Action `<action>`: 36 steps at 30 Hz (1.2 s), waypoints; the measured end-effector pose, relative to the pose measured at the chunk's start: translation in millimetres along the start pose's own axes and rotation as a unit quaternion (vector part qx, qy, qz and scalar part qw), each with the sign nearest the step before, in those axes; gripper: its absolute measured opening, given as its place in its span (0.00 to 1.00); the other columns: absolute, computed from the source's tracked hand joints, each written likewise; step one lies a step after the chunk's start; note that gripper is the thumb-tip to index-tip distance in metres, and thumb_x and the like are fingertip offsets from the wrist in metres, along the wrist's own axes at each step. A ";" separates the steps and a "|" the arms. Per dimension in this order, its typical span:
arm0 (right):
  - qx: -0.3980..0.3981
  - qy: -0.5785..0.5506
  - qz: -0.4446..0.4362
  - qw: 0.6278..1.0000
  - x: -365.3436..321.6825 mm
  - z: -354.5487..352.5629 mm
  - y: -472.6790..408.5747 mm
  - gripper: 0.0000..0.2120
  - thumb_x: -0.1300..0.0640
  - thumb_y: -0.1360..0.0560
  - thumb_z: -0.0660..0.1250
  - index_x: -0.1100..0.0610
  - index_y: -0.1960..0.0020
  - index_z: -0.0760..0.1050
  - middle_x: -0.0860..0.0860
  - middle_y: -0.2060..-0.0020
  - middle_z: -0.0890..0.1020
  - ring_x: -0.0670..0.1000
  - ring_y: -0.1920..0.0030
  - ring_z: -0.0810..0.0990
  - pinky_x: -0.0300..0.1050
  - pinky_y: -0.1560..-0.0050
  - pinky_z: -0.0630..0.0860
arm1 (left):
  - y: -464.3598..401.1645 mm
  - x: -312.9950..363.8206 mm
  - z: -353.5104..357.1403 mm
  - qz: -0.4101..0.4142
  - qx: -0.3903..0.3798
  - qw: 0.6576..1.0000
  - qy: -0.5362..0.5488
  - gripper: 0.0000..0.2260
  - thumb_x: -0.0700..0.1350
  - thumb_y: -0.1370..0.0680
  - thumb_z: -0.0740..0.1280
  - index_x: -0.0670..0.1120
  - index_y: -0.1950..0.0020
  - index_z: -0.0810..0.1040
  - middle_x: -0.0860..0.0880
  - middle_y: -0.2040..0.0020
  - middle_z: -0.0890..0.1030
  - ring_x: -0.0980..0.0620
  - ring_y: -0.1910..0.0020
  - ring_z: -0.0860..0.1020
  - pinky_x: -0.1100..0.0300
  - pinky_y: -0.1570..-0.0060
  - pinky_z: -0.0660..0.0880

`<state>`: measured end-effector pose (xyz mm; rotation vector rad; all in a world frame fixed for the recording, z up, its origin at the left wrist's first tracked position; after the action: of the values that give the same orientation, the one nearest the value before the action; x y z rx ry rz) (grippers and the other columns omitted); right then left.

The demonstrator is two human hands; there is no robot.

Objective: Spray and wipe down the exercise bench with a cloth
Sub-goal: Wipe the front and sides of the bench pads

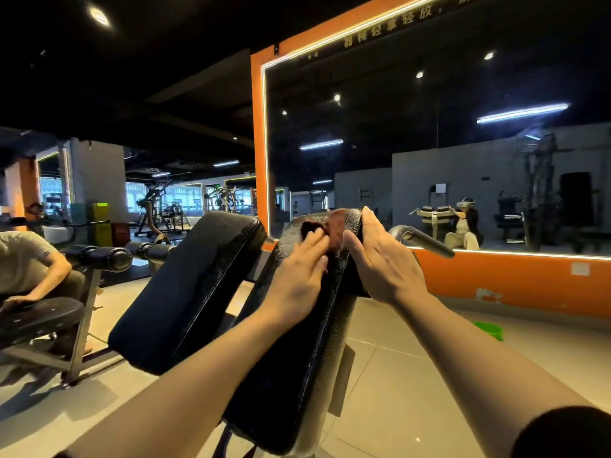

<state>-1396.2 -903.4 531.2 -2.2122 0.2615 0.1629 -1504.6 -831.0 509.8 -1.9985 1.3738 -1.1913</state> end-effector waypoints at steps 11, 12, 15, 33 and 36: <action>0.011 -0.343 0.130 0.930 -30.3 13.0 67.8 0.26 0.41 0.17 0.46 0.60 0.33 0.67 0.56 0.36 0.74 0.54 0.35 0.71 0.42 0.34 0.62 | 81.8 8.8 -4.7 -0.003 -0.024 1.000 0.009 0.21 0.40 0.16 0.55 0.46 0.23 0.60 0.53 0.22 0.56 0.61 0.26 0.50 0.64 0.27 0.42; 0.012 -0.347 0.134 0.928 -34.5 17.8 77.0 0.32 0.35 0.20 0.45 0.60 0.34 0.68 0.54 0.39 0.75 0.53 0.38 0.72 0.49 0.32 0.65 | 95.4 6.0 -7.4 0.009 -0.030 0.999 0.014 0.21 0.39 0.16 0.55 0.46 0.23 0.60 0.53 0.22 0.56 0.61 0.25 0.51 0.62 0.25 0.43; 0.002 -0.342 0.141 0.929 -49.7 30.0 105.9 0.40 0.30 0.24 0.41 0.57 0.25 0.61 0.54 0.26 0.65 0.52 0.26 0.62 0.57 0.25 0.59 | 98.8 -50.9 -27.7 -0.118 -0.011 0.993 -0.006 0.21 0.40 0.16 0.54 0.44 0.23 0.59 0.49 0.21 0.55 0.54 0.22 0.52 0.64 0.27 0.44; 0.003 -0.343 0.103 0.934 -69.8 35.3 139.6 0.31 0.37 0.20 0.45 0.57 0.28 0.65 0.56 0.26 0.66 0.48 0.27 0.62 0.40 0.29 0.59 | 134.7 -3.4 -17.4 -0.006 -0.019 0.999 -0.025 0.21 0.41 0.16 0.54 0.43 0.22 0.56 0.53 0.23 0.53 0.59 0.24 0.48 0.71 0.29 0.39; 0.021 -0.334 0.112 0.936 -64.5 30.1 136.9 0.36 0.32 0.23 0.42 0.58 0.41 0.74 0.60 0.44 0.79 0.59 0.44 0.77 0.55 0.44 0.74 | 106.4 -51.0 -26.1 -0.100 -0.026 0.994 -0.030 0.21 0.40 0.16 0.52 0.42 0.22 0.56 0.49 0.21 0.51 0.53 0.22 0.49 0.66 0.28 0.44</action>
<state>-1492.9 -952.3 421.4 -1.9467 0.1311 0.9985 -1589.7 -825.9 424.2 -2.2327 1.2109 -1.1796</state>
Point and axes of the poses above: each hand's wrist, its own y-axis away from the middle knuckle, its own z-axis out of the palm, x = y × z, the point moved 8 cm from there along -y, towards the middle knuckle
